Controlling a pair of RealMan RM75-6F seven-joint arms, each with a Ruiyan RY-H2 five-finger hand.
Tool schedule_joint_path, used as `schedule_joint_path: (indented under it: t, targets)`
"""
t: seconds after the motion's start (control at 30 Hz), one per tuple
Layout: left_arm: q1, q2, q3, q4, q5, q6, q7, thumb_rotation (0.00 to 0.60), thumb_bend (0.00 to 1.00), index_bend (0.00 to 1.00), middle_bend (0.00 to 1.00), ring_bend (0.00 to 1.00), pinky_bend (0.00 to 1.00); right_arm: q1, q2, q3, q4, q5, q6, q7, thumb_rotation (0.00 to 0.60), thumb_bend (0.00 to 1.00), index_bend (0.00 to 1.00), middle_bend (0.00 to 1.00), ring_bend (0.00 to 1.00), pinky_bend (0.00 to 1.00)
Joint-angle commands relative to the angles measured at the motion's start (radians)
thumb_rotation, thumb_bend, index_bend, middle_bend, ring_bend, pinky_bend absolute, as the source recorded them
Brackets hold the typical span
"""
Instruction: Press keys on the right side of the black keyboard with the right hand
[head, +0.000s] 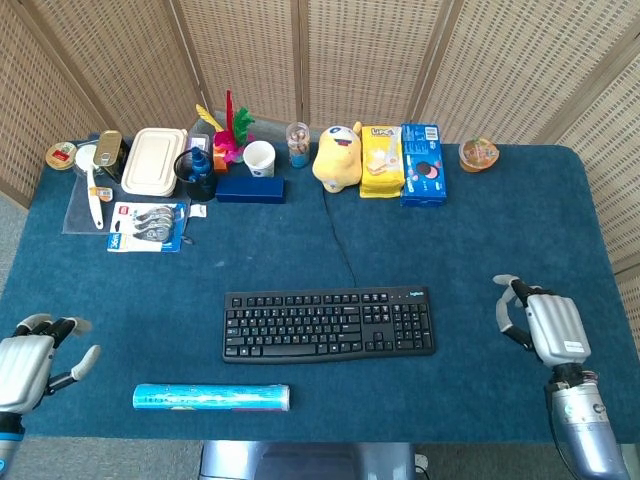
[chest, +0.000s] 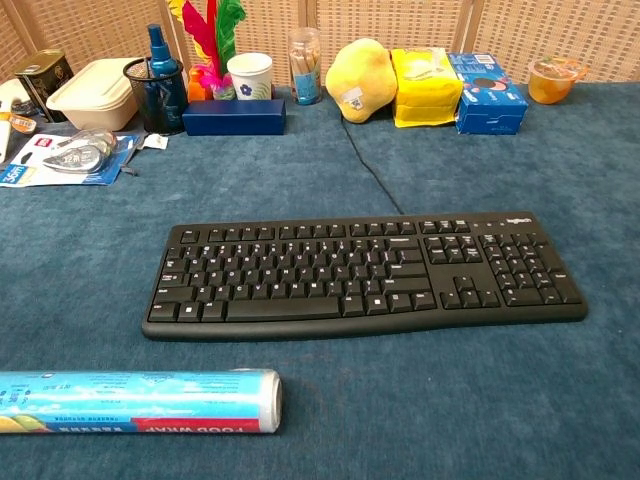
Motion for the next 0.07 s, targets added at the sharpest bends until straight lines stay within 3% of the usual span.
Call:
schedule_joint_path:
  t: [0.03, 0.07]
  targets:
    - [0.0, -0.001, -0.001, 0.001, 0.0, -0.001, -0.001, 0.0, 0.22, 0.35, 0.43, 0.4, 0.2, -0.006, 0.0, 0.003, 0.0, 0.0, -0.002, -0.007, 0.0, 0.6, 0.25, 0.43, 0.45, 0.44]
    - [-0.001, -0.001, -0.001, 0.002, -0.001, -0.002, -0.001, 0.0, 0.21, 0.35, 0.43, 0.4, 0.2, -0.009, -0.001, 0.005, 0.0, 0.0, -0.002, -0.012, 0.0, 0.6, 0.25, 0.43, 0.44, 0.44]
